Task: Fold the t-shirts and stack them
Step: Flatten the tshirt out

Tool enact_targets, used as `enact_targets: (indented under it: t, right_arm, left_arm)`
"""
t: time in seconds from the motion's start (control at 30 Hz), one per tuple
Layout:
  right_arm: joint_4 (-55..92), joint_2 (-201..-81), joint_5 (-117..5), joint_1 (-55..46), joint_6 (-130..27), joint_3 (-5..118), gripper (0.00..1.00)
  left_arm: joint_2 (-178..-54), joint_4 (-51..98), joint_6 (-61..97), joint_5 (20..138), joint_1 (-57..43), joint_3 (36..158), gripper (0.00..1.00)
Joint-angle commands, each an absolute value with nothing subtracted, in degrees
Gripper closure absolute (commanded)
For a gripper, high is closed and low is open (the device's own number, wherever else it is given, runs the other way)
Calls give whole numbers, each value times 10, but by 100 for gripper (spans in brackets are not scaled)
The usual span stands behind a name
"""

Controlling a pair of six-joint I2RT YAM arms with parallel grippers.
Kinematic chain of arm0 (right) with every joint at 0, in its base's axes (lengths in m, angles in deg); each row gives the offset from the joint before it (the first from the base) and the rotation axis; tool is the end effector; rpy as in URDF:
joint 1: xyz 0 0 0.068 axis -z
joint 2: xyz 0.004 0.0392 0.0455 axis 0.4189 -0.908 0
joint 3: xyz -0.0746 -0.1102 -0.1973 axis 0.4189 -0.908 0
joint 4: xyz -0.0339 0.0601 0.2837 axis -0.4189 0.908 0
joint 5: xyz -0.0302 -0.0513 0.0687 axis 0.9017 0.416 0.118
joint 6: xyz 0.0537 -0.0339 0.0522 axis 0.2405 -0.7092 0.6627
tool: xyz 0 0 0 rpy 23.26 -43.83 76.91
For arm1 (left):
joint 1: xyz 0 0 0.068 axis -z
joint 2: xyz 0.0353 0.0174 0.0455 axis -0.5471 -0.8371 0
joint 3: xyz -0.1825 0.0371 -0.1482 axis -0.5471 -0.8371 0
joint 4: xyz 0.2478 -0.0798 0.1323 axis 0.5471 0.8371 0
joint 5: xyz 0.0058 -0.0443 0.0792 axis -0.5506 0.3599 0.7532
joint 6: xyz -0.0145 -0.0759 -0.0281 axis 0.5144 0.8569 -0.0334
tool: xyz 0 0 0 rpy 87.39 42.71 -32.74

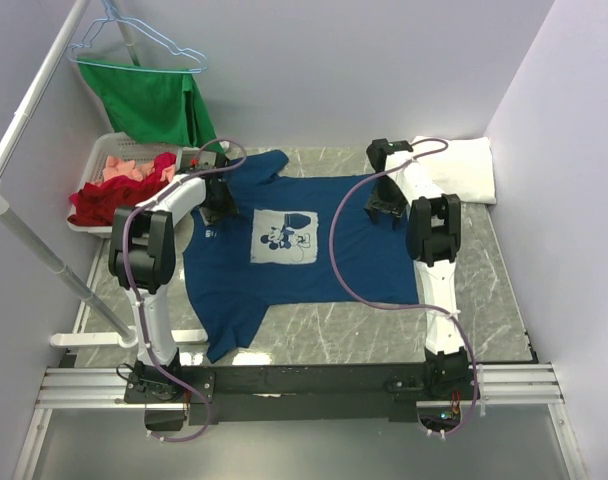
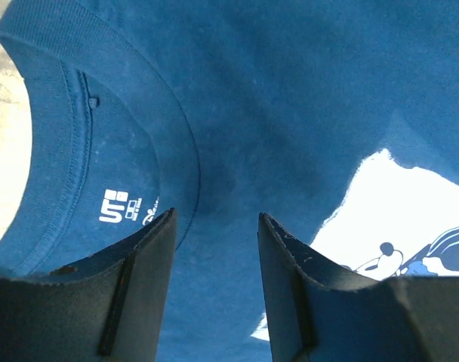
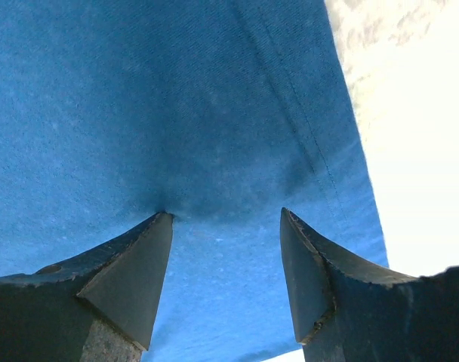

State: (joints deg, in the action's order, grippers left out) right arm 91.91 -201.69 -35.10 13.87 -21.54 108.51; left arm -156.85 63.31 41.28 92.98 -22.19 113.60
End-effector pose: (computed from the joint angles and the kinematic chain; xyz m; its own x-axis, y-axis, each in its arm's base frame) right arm 0.4809 0.0761 0.1010 -0.8905 0.4262 -0.1592 0.4494 0.8784 -0.1623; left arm 0.4479 -0.0794 0.1101 -0.8152 -0.4248 -0.3938 -0.3930 0.9050 -0.1627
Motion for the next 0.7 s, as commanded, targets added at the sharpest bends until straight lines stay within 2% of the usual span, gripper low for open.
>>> enact_targets:
  t: [0.0, 0.5, 0.67]
  right_arm:
    - [910, -2041, -356, 161, -200, 1128, 34]
    - [881, -2050, -389, 202, -203, 1148, 34]
    - [860, -2020, -392, 198, -220, 1117, 36]
  left_arm:
    - [-1577, 639, 407, 934, -219, 1172, 47]
    - [-1651, 660, 400, 944, -219, 1247, 47]
    - [-1677, 664, 402, 950, -220, 1284, 45]
